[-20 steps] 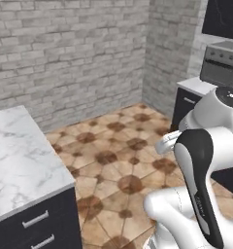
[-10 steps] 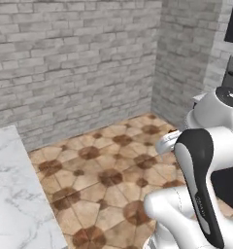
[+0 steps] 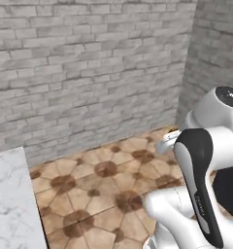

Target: Take the chicken drumsticks from the pan and place one on each plate on the dining counter.

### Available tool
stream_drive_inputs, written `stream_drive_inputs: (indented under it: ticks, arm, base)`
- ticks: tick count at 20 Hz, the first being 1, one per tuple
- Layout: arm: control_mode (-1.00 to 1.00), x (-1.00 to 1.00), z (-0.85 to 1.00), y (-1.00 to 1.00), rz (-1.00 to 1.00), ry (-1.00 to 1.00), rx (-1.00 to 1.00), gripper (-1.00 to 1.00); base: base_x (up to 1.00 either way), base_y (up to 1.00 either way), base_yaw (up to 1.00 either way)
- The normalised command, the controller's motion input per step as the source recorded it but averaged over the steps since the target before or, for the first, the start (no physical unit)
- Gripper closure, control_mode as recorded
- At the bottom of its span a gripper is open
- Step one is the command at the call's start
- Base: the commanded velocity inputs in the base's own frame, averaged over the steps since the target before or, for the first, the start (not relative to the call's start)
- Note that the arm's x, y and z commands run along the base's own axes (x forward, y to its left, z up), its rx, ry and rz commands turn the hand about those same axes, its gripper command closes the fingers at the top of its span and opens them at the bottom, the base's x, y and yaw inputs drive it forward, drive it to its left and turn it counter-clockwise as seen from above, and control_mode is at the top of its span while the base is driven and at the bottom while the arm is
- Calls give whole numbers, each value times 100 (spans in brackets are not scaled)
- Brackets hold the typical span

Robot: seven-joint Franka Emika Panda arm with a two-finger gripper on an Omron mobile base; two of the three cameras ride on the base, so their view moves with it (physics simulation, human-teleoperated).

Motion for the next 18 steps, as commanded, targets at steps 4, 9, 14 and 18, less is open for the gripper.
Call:
stream_drive_inputs:
  ticks: [4,9,14,18]
  arm:
    - [100,0,0,0,0,0,0,100]
    - [100,0,0,0,0,0,0,100]
    - [100,0,0,0,0,0,0,100]
    - [100,0,0,0,0,0,0,100]
  base:
    - [100,-9,41]
    - [100,-8,45]
    - [100,-8,44]
    - [99,-10,48]
